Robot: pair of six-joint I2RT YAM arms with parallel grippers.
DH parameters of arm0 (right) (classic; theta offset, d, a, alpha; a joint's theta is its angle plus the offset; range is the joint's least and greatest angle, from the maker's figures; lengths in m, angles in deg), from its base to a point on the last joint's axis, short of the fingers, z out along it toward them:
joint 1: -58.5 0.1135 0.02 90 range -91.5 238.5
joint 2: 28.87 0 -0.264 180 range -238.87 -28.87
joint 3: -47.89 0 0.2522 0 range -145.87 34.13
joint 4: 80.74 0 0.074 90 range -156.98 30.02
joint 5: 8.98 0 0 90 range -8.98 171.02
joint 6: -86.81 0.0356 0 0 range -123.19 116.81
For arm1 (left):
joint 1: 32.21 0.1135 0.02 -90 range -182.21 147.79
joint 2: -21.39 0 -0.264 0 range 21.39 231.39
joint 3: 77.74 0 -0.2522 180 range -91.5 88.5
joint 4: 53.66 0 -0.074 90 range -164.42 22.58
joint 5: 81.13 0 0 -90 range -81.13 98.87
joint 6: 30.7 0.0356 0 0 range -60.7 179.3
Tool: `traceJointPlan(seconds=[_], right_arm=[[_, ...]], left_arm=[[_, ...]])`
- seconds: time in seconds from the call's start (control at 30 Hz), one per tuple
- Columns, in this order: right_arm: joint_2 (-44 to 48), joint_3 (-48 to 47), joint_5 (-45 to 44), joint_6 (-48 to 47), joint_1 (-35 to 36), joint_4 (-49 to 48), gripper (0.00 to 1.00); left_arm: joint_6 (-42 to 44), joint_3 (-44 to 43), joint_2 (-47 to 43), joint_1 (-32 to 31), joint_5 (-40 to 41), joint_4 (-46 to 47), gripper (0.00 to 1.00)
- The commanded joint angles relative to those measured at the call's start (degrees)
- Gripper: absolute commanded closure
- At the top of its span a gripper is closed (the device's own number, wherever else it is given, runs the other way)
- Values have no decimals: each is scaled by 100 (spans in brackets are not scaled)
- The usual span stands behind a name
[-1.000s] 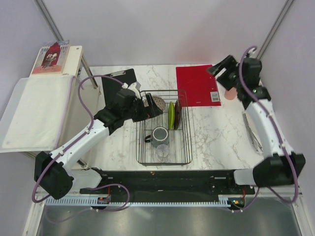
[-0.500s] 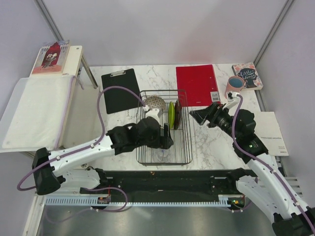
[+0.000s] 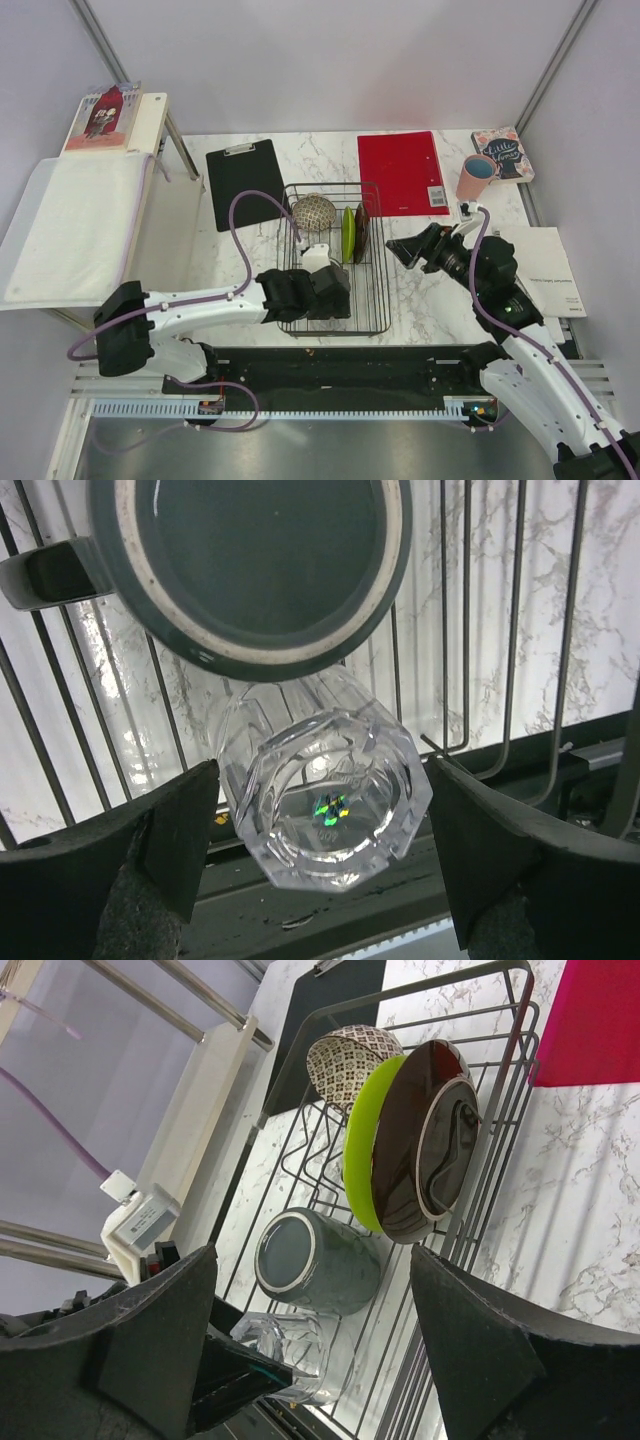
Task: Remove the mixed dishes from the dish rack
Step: Pick up the cup from the dish rack.
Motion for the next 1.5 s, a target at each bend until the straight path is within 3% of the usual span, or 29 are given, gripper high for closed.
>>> traceJointPlan(seconds=[0.0,0.1,0.2,0.4,0.5,0.53,0.6,0.87,1.0,1.03,1.07,1.1,1.17,1.23,1.27,1.33,1.37,1.47], right_arm=[[89,83,56,-97,12,-86,15],[107,118,47,-106,12,-86,15],[98,144,30,-97,12,-77,15],[72,40,56,-53,12,-77,15],[-7,-92,118,-27,12,-25,15],[-33,-128,126,-44,3,10,15],[-34,-250,153,-71,12,89,15],[98,-918,21,-264,12,598,15],[282,-1007,-706,-194,12,836,16],[405,-990,-804,-176,12,863,16],[449,-920,-901,-159,12,889,16],[511,-884,-971,-115,12,907,16],[643,-797,-990,-106,12,933,16],[713,-761,-781,-88,12,942,16],[722,-717,-683,-97,12,925,16],[740,-673,-481,-71,12,872,17],[749,-629,-367,-71,21,846,17],[828,-507,-138,-1,12,696,17]], left_arm=[[-190,-372,367,-26,274,-2,11],[-146,-425,516,-26,274,-2,11],[-120,-417,543,-26,265,-2,18],[91,-381,148,-227,484,-20,41],[301,-425,-98,-404,520,-20,66],[450,-451,-159,-448,494,-20,84],[583,-583,-396,-571,423,-38,97],[1786,-1575,-1056,-721,203,-90,98],[2559,-1621,-1530,-459,248,453,98],[2596,-1534,-1784,-248,21,890,98],[2561,-1324,-1882,41,-756,1103,98],[2335,-1182,-1978,775,-1242,1314,98],[2018,-657,-2250,1543,-2731,2154,98],[1517,-286,-2322,2432,-3581,2868,98],[1332,46,-2270,2878,-4403,3724,98],[604,530,-2130,3215,-5520,4677,98],[305,689,-1859,3339,-5840,5970,98],[-960,1060,-1296,3489,-6730,7990,98]])
